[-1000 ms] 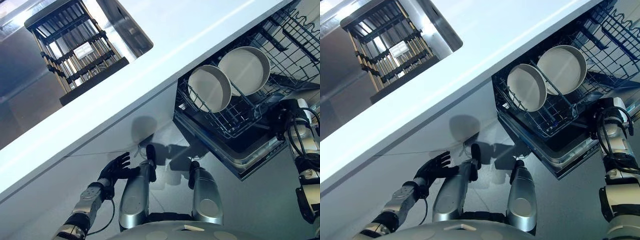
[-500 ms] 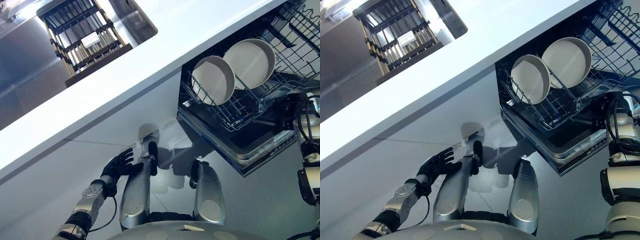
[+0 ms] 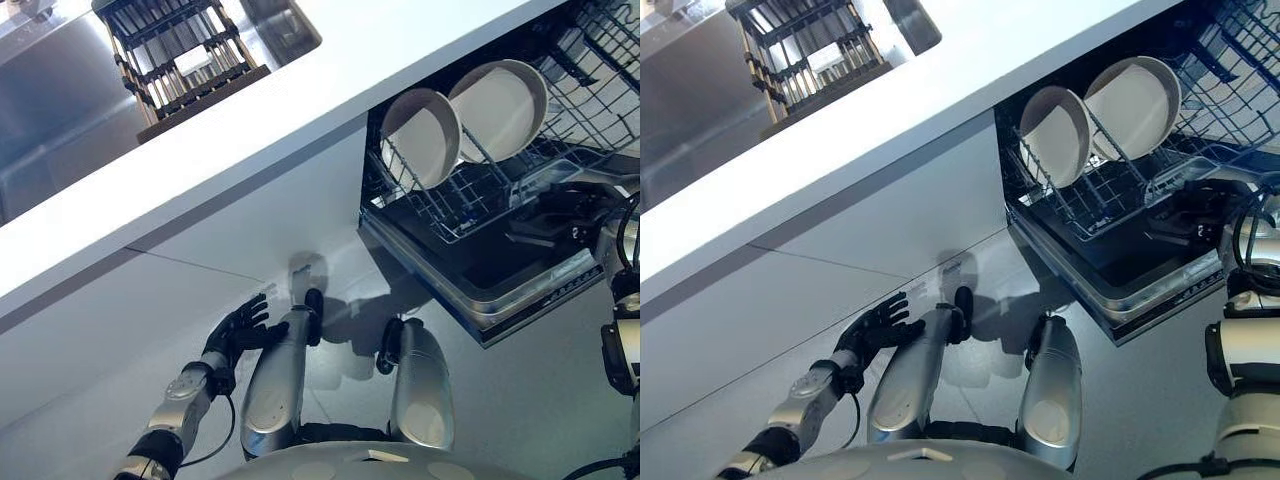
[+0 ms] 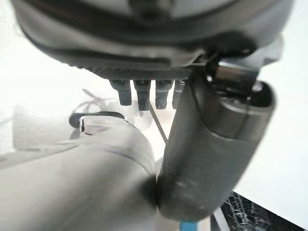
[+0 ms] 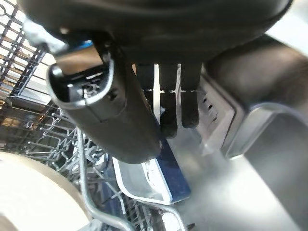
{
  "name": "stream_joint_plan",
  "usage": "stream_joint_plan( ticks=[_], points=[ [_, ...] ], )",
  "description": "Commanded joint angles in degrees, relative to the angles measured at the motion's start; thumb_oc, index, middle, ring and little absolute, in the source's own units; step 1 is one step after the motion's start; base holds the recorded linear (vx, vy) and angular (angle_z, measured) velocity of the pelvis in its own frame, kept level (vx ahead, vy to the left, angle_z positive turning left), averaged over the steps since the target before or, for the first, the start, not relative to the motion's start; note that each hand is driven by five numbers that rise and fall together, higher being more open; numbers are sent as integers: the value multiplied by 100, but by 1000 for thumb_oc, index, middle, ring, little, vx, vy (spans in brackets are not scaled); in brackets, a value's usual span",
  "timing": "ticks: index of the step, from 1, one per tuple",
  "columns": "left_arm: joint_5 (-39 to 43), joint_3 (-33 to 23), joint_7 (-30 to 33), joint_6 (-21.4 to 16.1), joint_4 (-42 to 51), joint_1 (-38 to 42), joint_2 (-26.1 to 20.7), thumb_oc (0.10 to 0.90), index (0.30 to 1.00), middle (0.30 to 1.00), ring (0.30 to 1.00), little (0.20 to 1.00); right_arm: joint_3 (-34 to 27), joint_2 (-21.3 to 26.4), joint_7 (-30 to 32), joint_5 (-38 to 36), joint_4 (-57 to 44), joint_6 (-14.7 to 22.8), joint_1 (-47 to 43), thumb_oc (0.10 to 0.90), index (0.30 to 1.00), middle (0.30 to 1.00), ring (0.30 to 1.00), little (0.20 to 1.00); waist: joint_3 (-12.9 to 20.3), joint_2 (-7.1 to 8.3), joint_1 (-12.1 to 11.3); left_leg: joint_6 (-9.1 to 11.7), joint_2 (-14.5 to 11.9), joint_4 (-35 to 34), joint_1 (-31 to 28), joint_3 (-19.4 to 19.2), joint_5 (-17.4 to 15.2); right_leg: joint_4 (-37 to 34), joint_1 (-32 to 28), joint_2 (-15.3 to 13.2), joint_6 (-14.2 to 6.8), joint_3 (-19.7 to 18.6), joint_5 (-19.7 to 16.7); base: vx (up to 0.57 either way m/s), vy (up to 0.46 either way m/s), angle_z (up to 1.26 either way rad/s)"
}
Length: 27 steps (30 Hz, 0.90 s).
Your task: Pick up plates and place into dishwasher.
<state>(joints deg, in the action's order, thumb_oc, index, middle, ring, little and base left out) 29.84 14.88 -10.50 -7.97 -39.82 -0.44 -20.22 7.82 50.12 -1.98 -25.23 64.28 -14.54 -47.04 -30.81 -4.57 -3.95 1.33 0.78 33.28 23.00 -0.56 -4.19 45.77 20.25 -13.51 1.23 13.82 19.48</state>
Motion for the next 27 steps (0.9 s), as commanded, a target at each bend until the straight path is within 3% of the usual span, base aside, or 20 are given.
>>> stream_joint_plan(
  ticks=[1,9,21,26,27],
  points=[
    [82,158,11,-337,514,-340,-239,800,900,900,900,900,281,-324,-399,-462,-81,290,-916,100,300,300,300,200,155,-95,-505,-460,68,519,-399,-257,-996,-46,-272,183,249,89,-355,66,-8,6],
    [142,187,91,-321,616,-428,-315,800,900,900,900,900,203,-196,-436,-1004,-15,179,-1285,100,300,300,300,200,167,-81,-651,-455,94,522,-456,-158,-1010,5,-416,119,267,191,-302,47,-3,9],
    [247,142,100,-391,614,-553,-355,800,900,900,900,900,412,-61,-222,-1145,-97,159,-1819,100,300,300,300,200,144,-77,-843,-437,152,378,-521,-28,-926,35,-542,25,245,320,-264,25,3,12],
    [240,126,119,-468,567,-597,-338,800,900,900,900,900,416,-21,4,-1177,-105,269,-1932,100,300,300,300,200,137,-68,-904,-438,155,342,-541,-14,-904,15,-598,-2,239,377,-261,30,-14,9],
    [249,122,128,-499,553,-616,-335,800,900,900,900,900,412,17,162,-1293,-139,429,-1978,100,300,300,300,200,135,-69,-926,-432,155,330,-528,-4,-886,3,-611,-9,233,404,-268,18,-34,7]
  ],
)
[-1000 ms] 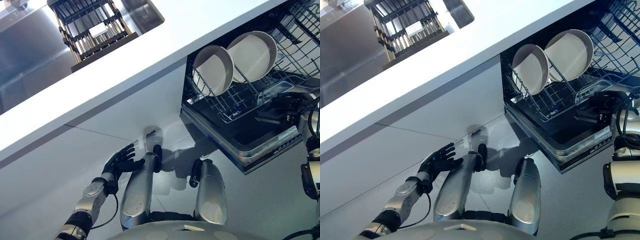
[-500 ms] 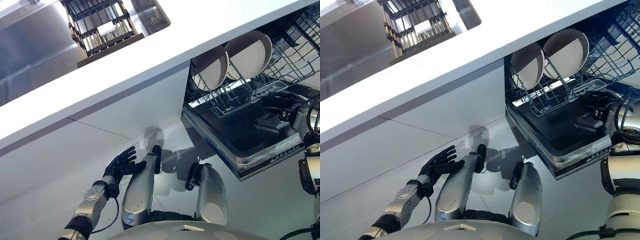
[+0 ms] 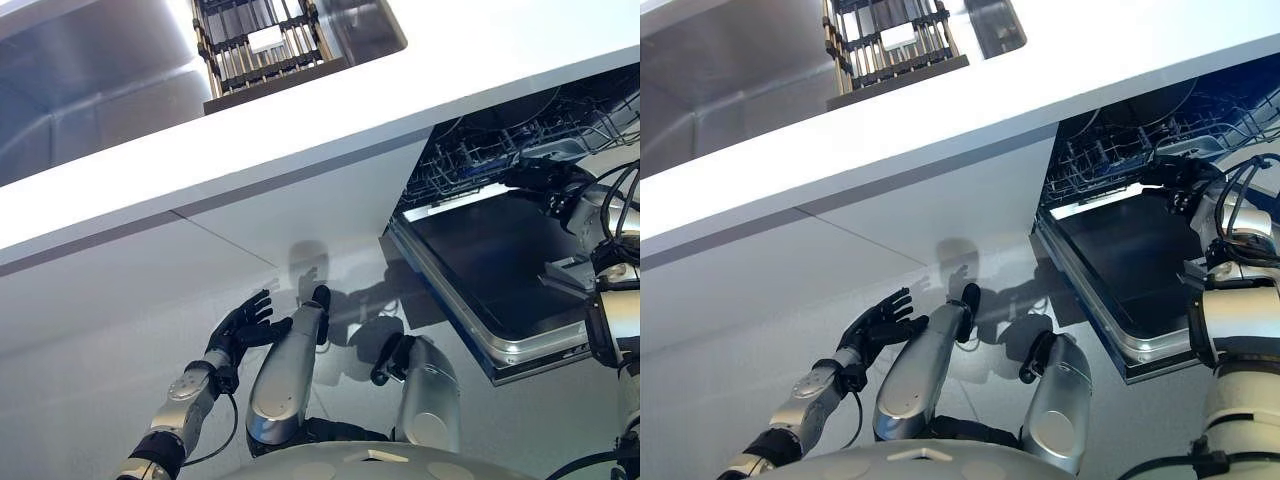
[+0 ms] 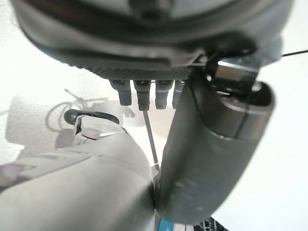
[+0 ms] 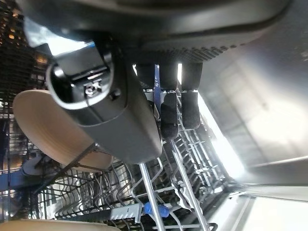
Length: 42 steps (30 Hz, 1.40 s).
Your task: Pick up plates and place into dishwasher.
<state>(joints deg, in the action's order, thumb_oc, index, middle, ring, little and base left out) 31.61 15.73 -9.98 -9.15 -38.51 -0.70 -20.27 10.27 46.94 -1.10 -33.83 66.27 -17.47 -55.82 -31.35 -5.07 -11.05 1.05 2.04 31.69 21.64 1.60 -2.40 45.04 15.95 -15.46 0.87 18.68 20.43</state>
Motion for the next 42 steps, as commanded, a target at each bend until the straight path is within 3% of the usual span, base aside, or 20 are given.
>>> stream_joint_plan(
  ticks=[1,4,13,16,25,27,31,42],
  points=[
    [86,22,65,-414,406,-611,-334,800,900,900,900,900,163,348,205,-521,-405,841,-1143,100,300,300,300,200,184,-24,-222,-402,30,480,-383,-216,-1051,86,-171,186,272,-71,-358,11,-31,8],
    [67,6,24,-508,357,-632,-336,800,900,900,900,900,100,359,538,-659,-561,1205,-1204,100,300,300,300,200,179,-23,-227,-397,33,512,-341,-232,-1059,100,-147,171,255,-39,-361,-17,-32,5],
    [-126,33,-97,-772,171,-568,-236,800,900,900,900,900,-30,264,520,-490,-806,1101,-821,100,300,300,300,200,182,66,-114,-404,-10,650,-283,-287,-1181,38,-86,218,245,-122,-389,-29,-12,1],
    [-169,61,-103,-841,80,-488,-194,800,900,900,900,900,-157,292,357,-610,-785,1242,-469,100,300,300,300,200,224,143,25,-420,-106,708,-355,-365,-1266,-64,-159,278,246,-236,-424,-16,22,-8],
    [-209,34,3,-669,7,-372,-90,800,900,900,900,900,-1002,115,613,-710,-1810,2247,1258,100,300,300,300,200,417,364,535,-494,-327,768,-603,-678,-1485,-405,-340,469,222,-496,-560,18,51,-17],
    [-233,27,74,-644,-71,-305,-28,800,900,900,900,900,-1234,6,740,-603,-2277,2470,1830,800,900,900,900,900,465,432,728,-503,-384,753,-651,-808,-1509,-532,-354,548,186,-618,-626,5,60,-28],
    [-236,-22,110,-680,-140,-277,16,800,900,900,900,900,-1649,-231,886,-398,-3073,2886,2853,800,900,900,900,900,538,534,1007,-509,-437,624,-752,-1008,-1495,-789,-361,672,94,-808,-766,-19,30,-27],
    [-384,-170,16,-885,-427,-239,120,800,900,900,900,900,-2143,-649,1246,-54,-3892,3068,3961,800,900,900,900,900,729,646,1420,-479,-486,270,-1021,-1356,-1405,-1298,-447,879,-41,-1098,-970,-10,11,-25]
  ],
)
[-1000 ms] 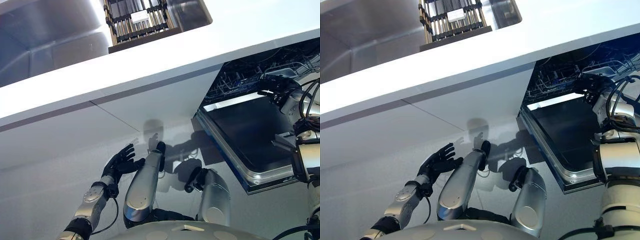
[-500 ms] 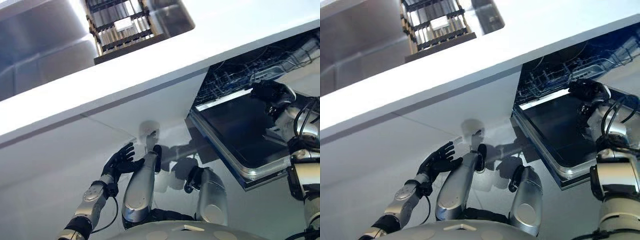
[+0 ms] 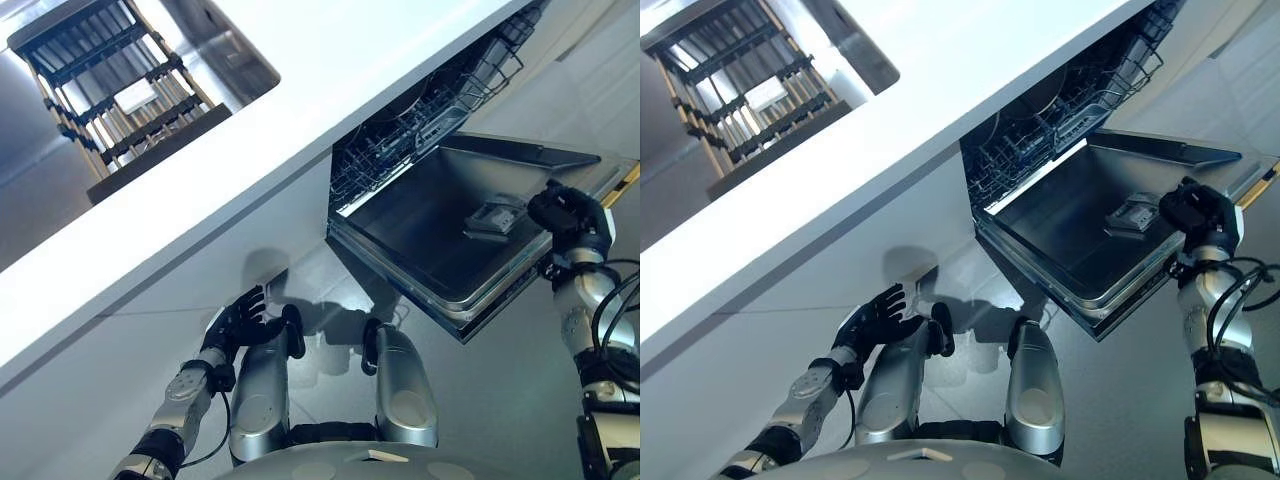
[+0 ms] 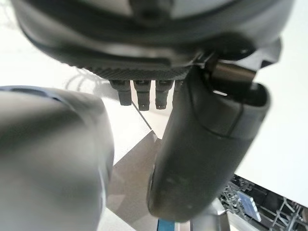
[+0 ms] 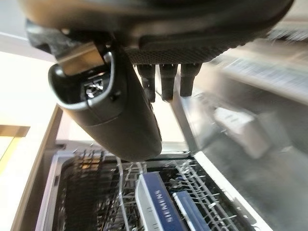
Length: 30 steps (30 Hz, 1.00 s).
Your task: Pick up plates and place into dishwasher.
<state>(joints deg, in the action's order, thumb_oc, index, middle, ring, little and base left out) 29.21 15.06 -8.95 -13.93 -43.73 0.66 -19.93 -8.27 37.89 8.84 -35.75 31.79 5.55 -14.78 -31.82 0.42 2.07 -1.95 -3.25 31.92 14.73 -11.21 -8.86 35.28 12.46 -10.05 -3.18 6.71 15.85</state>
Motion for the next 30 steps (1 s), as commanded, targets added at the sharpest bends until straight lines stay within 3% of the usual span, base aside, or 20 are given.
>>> stream_joint_plan(
  ticks=[1,7,15,22,28,30],
  points=[
    [-174,-109,-90,-436,61,-378,112,800,900,900,900,900,-351,161,452,155,-471,898,-37,800,900,900,900,900,801,98,156,-173,34,210,-368,-102,-733,-384,-114,358,350,69,-540,11,2,-10],
    [-101,21,-86,-456,-3,-243,170,800,900,900,900,900,-585,-63,935,-266,185,1047,-7,800,900,900,900,900,801,20,274,-189,61,248,-366,-159,-751,-429,-71,416,351,-49,-591,-7,24,-12],
    [-64,220,-189,-371,-36,-68,78,800,900,900,900,900,-633,-177,-614,-2257,2319,114,-397,800,900,900,900,900,738,-122,50,-176,171,373,-230,-15,-724,-287,10,396,410,38,-596,-2,-9,0],
    [5,429,-156,-346,-14,4,46,800,900,900,900,900,-588,-416,-611,-2678,3293,-226,-743,800,900,900,900,900,723,-260,-134,-174,249,352,-194,125,-652,-163,38,366,420,150,-587,-2,-34,6],
    [-40,470,-163,-330,-7,-18,70,800,900,900,900,900,-453,-665,-1303,-3093,3410,-554,-880,800,900,900,900,900,731,-340,-209,-154,289,364,-193,222,-617,-74,14,334,453,222,-551,7,-11,5],
    [-56,479,-184,-348,-23,-36,76,800,900,900,900,900,-383,-741,-1822,-3187,3392,-706,-871,800,900,900,900,900,735,-359,-213,-137,292,359,-200,234,-595,-47,20,312,453,242,-545,0,0,0]
  ],
)
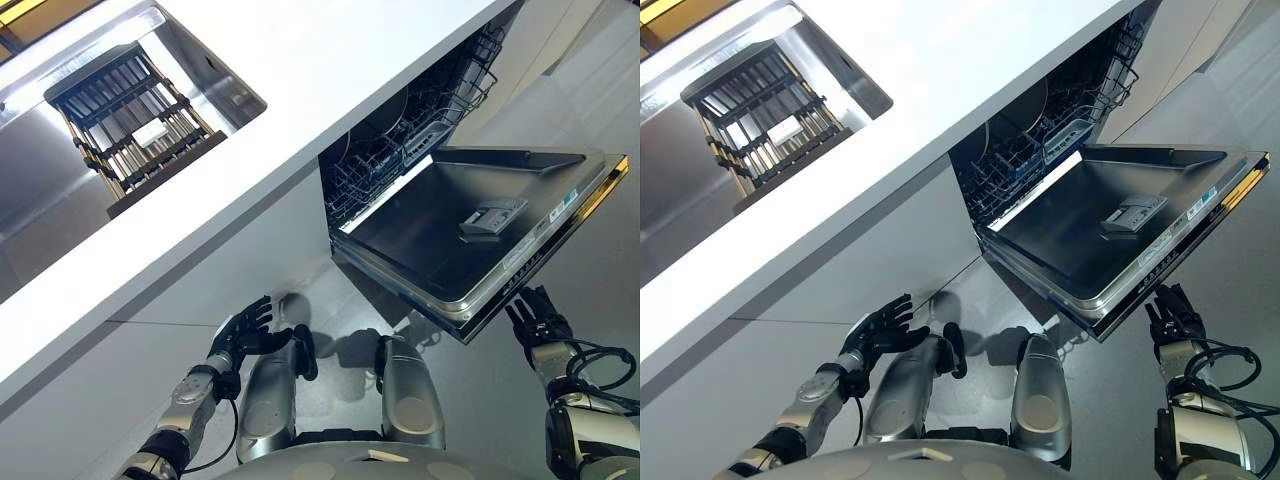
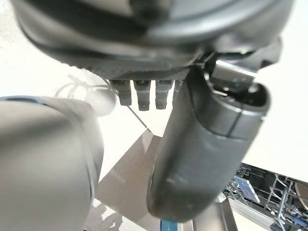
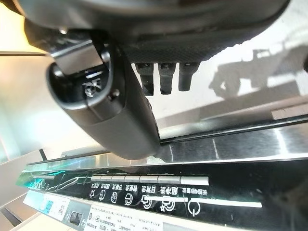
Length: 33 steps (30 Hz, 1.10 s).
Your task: Pick up plates and place into dishwasher.
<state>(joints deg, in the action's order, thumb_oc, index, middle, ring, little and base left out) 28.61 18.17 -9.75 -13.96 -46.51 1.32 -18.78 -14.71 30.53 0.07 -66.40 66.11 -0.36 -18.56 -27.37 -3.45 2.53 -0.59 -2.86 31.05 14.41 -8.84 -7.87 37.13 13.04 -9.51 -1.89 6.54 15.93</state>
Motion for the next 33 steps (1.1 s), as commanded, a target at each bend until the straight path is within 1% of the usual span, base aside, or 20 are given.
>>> stream_joint_plan(
  ticks=[1,4,6,8,9,12,13,15,17,23,28,33],
  points=[
    [3,164,-107,-331,264,-103,-39,800,900,900,900,900,299,-28,-1147,-189,-73,-175,-486,800,900,900,900,900,287,22,-257,-268,254,439,-171,6,-680,-218,-37,252,322,261,-551,0,0,0],
    [5,157,-104,-295,294,-121,-37,800,900,900,900,900,366,-98,-1560,-123,-150,-352,-447,800,900,900,900,900,296,18,-256,-256,254,404,-193,4,-657,-237,-47,247,312,276,-557,3,-1,-1],
    [-22,141,-90,-267,321,-149,-46,800,900,900,900,900,419,-123,-2045,-319,-280,-536,-429,800,900,900,900,900,297,34,-251,-253,238,406,-201,4,-659,-230,-44,240,307,278,-568,8,-6,2],
    [-32,100,-107,-257,370,-198,-69,800,900,900,900,900,460,-164,-2648,-618,-528,-690,-407,800,900,900,900,900,284,45,-251,-232,230,415,-199,18,-630,-229,-51,246,302,274,-576,0,0,0],
    [-34,85,-117,-243,394,-217,-78,800,900,900,900,900,489,-187,-2856,-764,-698,-770,-410,800,900,900,900,900,287,50,-250,-224,222,404,-207,20,-623,-238,-63,247,296,273,-579,0,0,0],
    [-23,38,-141,-163,503,-273,-131,800,900,900,900,900,646,-315,-3696,-1319,-1460,-955,-376,800,900,900,900,900,282,71,-254,-198,193,390,-224,24,-597,-264,-98,234,275,286,-588,0,0,0],
    [-28,30,-144,-150,519,-278,-140,800,900,900,900,900,679,-331,-3719,-1396,-1605,-966,-383,800,900,900,900,900,282,76,-259,-194,190,386,-225,28,-593,-272,-105,233,270,287,-589,0,0,0],
    [-42,12,-146,-78,618,-310,-204,800,900,900,900,900,823,-368,-4054,-1672,-2198,-1001,-417,800,900,900,900,900,278,108,-291,-184,178,413,-207,54,-592,-274,-120,217,251,318,-599,-3,-37,-2],
    [-70,9,-170,-48,692,-346,-256,800,900,900,900,900,892,-340,-4218,-1825,-2579,-1013,-492,800,900,900,900,900,278,135,-334,-177,178,470,-168,95,-597,-265,-127,199,243,348,-604,-11,-45,-3],
    [-108,85,-196,-32,758,-400,-355,800,900,900,900,900,812,-195,-4229,-2140,-3178,-1115,-952,800,900,900,900,900,330,185,-467,-166,195,560,-137,197,-643,-244,-202,159,225,420,-580,9,-22,4],
    [-129,131,-229,19,765,-413,-388,800,900,900,900,900,791,-159,-3982,-2171,-3532,-1019,-1404,800,900,900,900,900,396,197,-567,-142,225,593,-143,284,-644,-241,-292,140,219,445,-556,27,-6,19],
    [-160,130,-315,-7,673,-463,-380,800,900,900,900,900,804,-134,-3742,-2140,-3740,-912,-1679,800,900,900,900,900,466,212,-635,-130,247,609,-203,330,-654,-245,-406,111,222,466,-530,49,16,18]
  ],
)
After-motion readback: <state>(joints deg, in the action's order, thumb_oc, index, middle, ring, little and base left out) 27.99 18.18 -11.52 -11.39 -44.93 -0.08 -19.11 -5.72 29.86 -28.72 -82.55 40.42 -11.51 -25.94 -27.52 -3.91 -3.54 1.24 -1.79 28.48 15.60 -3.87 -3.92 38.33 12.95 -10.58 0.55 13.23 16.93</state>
